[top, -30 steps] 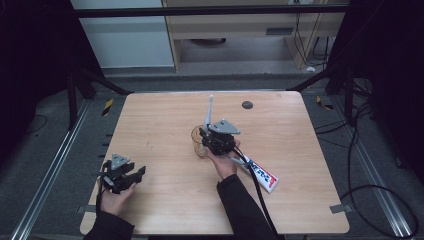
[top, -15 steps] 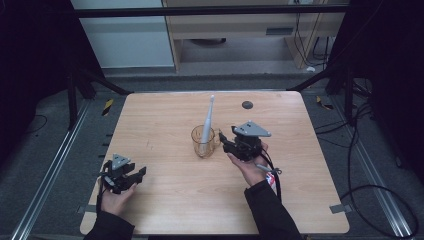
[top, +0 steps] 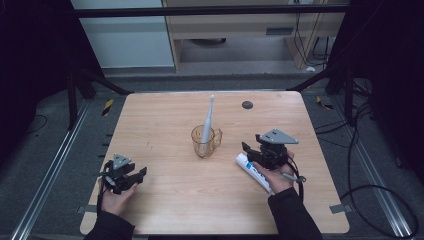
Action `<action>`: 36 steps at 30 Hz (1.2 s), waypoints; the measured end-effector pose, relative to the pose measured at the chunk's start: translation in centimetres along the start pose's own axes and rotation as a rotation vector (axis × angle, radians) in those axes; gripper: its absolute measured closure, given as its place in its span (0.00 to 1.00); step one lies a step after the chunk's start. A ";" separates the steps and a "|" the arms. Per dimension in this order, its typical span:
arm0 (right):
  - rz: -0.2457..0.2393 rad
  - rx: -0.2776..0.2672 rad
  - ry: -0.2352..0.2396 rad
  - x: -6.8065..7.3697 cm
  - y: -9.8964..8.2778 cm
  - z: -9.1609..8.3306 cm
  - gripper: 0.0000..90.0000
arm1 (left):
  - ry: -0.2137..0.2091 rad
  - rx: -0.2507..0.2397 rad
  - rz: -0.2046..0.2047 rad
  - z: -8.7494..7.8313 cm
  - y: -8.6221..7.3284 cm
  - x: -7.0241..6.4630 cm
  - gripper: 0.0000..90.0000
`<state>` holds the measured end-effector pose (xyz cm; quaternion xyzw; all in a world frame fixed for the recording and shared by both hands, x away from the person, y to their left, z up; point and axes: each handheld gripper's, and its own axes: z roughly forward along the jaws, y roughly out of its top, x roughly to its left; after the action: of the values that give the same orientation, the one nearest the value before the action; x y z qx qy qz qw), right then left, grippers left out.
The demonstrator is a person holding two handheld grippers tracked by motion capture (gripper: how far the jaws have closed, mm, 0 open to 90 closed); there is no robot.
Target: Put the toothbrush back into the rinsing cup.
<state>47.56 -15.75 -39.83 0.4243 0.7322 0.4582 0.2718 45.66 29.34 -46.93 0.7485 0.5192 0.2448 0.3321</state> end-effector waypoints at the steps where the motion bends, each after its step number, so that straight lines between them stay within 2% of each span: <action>1: -0.003 0.004 -0.003 -0.3 -0.3 -0.2 0.49 | 0.003 0.000 0.000 0.0 0.0 0.0 0.54; 14: -0.014 0.103 -0.017 -2.7 -3.2 -2.0 0.61 | 0.010 0.002 0.004 -0.1 0.1 -0.1 0.54; 26: -0.003 0.199 -0.062 -4.5 -5.8 -1.7 0.71 | 0.006 0.009 0.012 -0.1 0.1 -0.1 0.58; 31: 0.035 0.209 -0.080 -5.5 -6.8 -2.2 0.77 | 0.006 0.009 0.014 -0.1 0.1 -0.2 0.59; 36: 0.032 0.241 -0.095 -6.1 -7.7 -1.7 0.83 | 0.006 0.010 0.017 -0.1 0.1 -0.2 0.59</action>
<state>46.38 -23.52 -46.03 0.4867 0.7613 0.3507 0.2461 45.60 29.13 -46.79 0.7537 0.5151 0.2474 0.3247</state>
